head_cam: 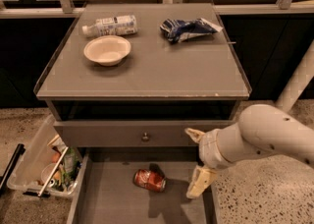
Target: Pick coke can from middle drawer and place on counter
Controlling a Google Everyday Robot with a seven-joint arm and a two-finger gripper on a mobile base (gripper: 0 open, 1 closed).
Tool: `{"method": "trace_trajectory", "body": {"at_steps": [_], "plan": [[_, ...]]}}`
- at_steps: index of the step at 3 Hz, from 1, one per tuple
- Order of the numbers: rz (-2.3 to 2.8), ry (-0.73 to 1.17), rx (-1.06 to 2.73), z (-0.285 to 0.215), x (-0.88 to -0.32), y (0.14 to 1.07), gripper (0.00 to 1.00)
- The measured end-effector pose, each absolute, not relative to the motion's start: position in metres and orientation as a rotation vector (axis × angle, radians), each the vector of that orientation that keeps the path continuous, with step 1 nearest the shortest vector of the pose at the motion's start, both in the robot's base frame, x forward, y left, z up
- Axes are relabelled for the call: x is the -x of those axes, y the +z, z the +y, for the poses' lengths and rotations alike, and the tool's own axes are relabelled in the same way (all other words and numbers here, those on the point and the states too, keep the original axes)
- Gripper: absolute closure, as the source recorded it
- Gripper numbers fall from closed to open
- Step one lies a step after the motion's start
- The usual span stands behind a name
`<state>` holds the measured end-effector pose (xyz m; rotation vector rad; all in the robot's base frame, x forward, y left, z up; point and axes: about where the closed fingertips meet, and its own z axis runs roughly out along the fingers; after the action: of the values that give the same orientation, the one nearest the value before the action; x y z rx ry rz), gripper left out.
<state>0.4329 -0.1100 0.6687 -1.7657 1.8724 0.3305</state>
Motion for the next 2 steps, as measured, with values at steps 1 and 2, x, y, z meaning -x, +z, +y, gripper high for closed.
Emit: {"method": "trace_trajectory", "body": {"at_steps": [1,2], "plan": [[1.902,0.422,1.76,-0.086,-0.427,0.62,0.0],[1.901,0.492,1.737,-0.064,-0.421,0.582,0.0]]}}
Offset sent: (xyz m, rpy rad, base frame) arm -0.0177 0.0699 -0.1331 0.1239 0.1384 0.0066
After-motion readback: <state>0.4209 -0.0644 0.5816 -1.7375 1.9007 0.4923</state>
